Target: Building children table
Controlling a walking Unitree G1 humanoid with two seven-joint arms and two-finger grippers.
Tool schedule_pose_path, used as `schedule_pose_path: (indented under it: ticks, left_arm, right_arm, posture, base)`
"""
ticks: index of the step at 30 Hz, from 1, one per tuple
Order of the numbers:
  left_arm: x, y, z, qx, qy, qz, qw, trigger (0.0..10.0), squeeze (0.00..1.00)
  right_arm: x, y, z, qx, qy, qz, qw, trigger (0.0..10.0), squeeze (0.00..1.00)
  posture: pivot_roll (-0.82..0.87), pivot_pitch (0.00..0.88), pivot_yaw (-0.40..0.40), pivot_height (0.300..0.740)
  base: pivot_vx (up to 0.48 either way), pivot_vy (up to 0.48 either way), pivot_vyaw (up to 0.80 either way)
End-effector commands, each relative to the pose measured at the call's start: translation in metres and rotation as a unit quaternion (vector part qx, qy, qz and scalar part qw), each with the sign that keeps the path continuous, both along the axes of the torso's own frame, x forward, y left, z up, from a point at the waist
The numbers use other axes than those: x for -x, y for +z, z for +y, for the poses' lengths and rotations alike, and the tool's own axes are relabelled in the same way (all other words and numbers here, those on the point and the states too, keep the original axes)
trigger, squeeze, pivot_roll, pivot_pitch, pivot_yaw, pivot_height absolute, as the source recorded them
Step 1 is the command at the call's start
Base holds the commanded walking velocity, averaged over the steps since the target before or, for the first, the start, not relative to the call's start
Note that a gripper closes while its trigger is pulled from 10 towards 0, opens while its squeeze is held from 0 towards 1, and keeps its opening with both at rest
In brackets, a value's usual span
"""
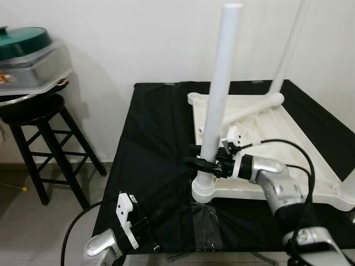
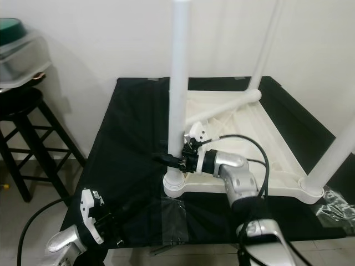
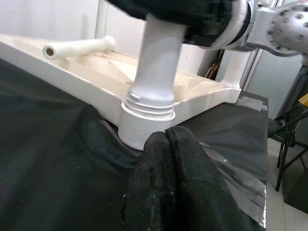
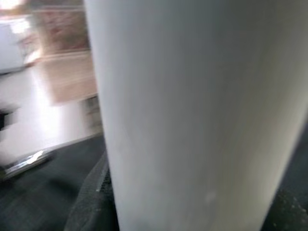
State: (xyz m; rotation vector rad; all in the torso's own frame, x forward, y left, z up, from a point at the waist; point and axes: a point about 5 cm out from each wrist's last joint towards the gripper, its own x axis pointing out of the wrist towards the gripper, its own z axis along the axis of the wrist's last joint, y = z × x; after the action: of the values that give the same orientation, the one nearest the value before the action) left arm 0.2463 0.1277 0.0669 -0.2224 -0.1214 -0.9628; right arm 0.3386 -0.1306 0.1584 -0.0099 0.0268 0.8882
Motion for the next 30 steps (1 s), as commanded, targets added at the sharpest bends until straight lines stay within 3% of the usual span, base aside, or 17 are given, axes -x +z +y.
schedule_pose_path:
  ticks: [1,2,3,5,6,7,9,14,15,16,17,18,19,24,25,26,30]
  left_arm:
    - [-0.001,0.001,0.002,-0.010,0.004,-0.004,1.000,10.0,0.00]
    - [-0.001,0.001,0.002,-0.010,0.004,-0.004,1.000,10.0,0.00]
    - [-0.003,0.002,0.003,-0.011,0.012,-0.007,1.000,10.0,0.00]
    - [-0.003,0.002,0.003,-0.011,0.012,-0.007,1.000,10.0,0.00]
    - [-0.007,0.004,0.003,-0.018,0.019,-0.013,1.000,10.0,0.00]
    - [-0.007,0.004,0.003,-0.018,0.019,-0.013,1.000,10.0,0.00]
    - [-0.016,0.009,0.002,-0.028,0.028,-0.024,0.999,10.0,0.00]
    - [-0.019,0.012,0.002,-0.035,0.040,-0.032,0.998,10.0,0.00]
    - [-0.019,0.012,0.002,-0.036,0.043,-0.034,0.998,10.0,0.00]
    - [-0.019,0.012,0.002,-0.036,0.043,-0.034,0.998,10.0,0.00]
    - [-0.020,0.012,0.001,-0.038,0.046,-0.036,0.998,10.0,0.00]
    - [-0.020,0.012,0.001,-0.038,0.046,-0.036,0.998,10.0,0.00]
    - [-0.019,0.012,0.001,-0.039,0.047,-0.037,0.997,10.0,0.00]
    - [-0.018,0.012,0.001,-0.039,0.046,-0.037,0.997,10.0,0.00]
    - [-0.017,0.011,0.001,-0.039,0.046,-0.037,0.998,10.0,0.00]
    - [-0.016,0.011,0.001,-0.039,0.046,-0.037,0.998,10.0,0.00]
    - [-0.014,0.011,0.002,-0.041,0.047,-0.040,0.997,10.0,0.00]
  right_arm:
    - [0.004,-0.034,-0.002,0.013,-0.165,0.070,0.984,0.0,0.00]
    - [0.004,-0.034,-0.002,0.013,-0.165,0.070,0.984,0.0,0.00]
    - [0.022,-0.053,0.014,0.013,-0.226,0.103,0.969,0.0,0.00]
    - [0.022,-0.053,0.014,0.013,-0.226,0.103,0.969,0.0,0.00]
    - [0.034,-0.065,0.031,0.016,-0.241,0.121,0.963,0.0,0.00]
    - [0.034,-0.065,0.031,0.016,-0.241,0.121,0.963,0.0,0.00]
    - [0.038,-0.066,0.050,0.037,-0.188,0.107,0.976,0.0,0.00]
    - [0.030,-0.061,0.052,0.037,-0.179,0.103,0.978,0.0,0.00]
    - [0.027,-0.057,0.052,0.030,-0.168,0.100,0.980,10.0,0.00]
    - [0.027,-0.057,0.052,0.030,-0.168,0.100,0.980,10.0,0.00]
    - [0.024,-0.044,0.052,0.015,-0.132,0.091,0.987,10.0,1.00]
    - [0.024,-0.044,0.052,0.015,-0.132,0.091,0.987,10.0,1.00]
    - [0.023,-0.035,0.054,0.006,-0.078,0.083,0.993,10.0,1.00]
    - [0.023,-0.013,0.052,0.012,0.028,0.036,0.999,10.0,1.00]
    - [0.022,-0.001,0.048,0.026,0.080,0.000,0.996,10.0,0.67]
    - [0.019,0.009,0.043,0.033,0.123,-0.017,0.992,10.0,0.00]
    - [0.012,0.019,0.035,0.037,0.175,-0.025,0.984,10.0,0.00]
  posture:
    - [0.02,0.000,-0.003,0.740]
    - [0.02,0.000,-0.003,0.740]
    - [0.02,0.000,0.002,0.740]
    - [0.02,0.000,0.002,0.740]
    - [0.00,0.000,0.017,0.740]
    - [0.00,0.000,0.017,0.740]
    - [0.03,0.000,-0.004,0.740]
    - [0.04,0.000,-0.012,0.740]
    - [0.05,0.000,-0.015,0.740]
    - [0.05,0.000,-0.015,0.740]
    - [0.05,0.000,-0.018,0.740]
    - [0.05,0.000,-0.018,0.740]
    - [0.06,0.000,-0.017,0.740]
    - [0.05,0.000,-0.013,0.740]
    - [0.06,0.000,-0.013,0.740]
    - [0.06,0.000,-0.013,0.740]
    - [0.08,0.000,-0.024,0.740]
  base:
    - [0.000,0.000,0.00]
    - [0.000,0.000,0.00]
    - [0.000,0.000,0.00]
    - [0.000,0.000,0.00]
    - [0.000,0.000,0.00]
    - [0.000,0.000,0.00]
    - [0.000,0.000,0.00]
    - [0.000,0.000,0.00]
    - [0.000,0.000,0.00]
    - [0.000,0.000,0.00]
    - [0.000,0.000,0.00]
    - [0.000,0.000,0.00]
    - [0.000,0.000,0.00]
    - [0.000,0.000,0.00]
    - [0.000,0.000,0.00]
    - [0.000,0.000,0.00]
    - [0.000,0.000,0.00]
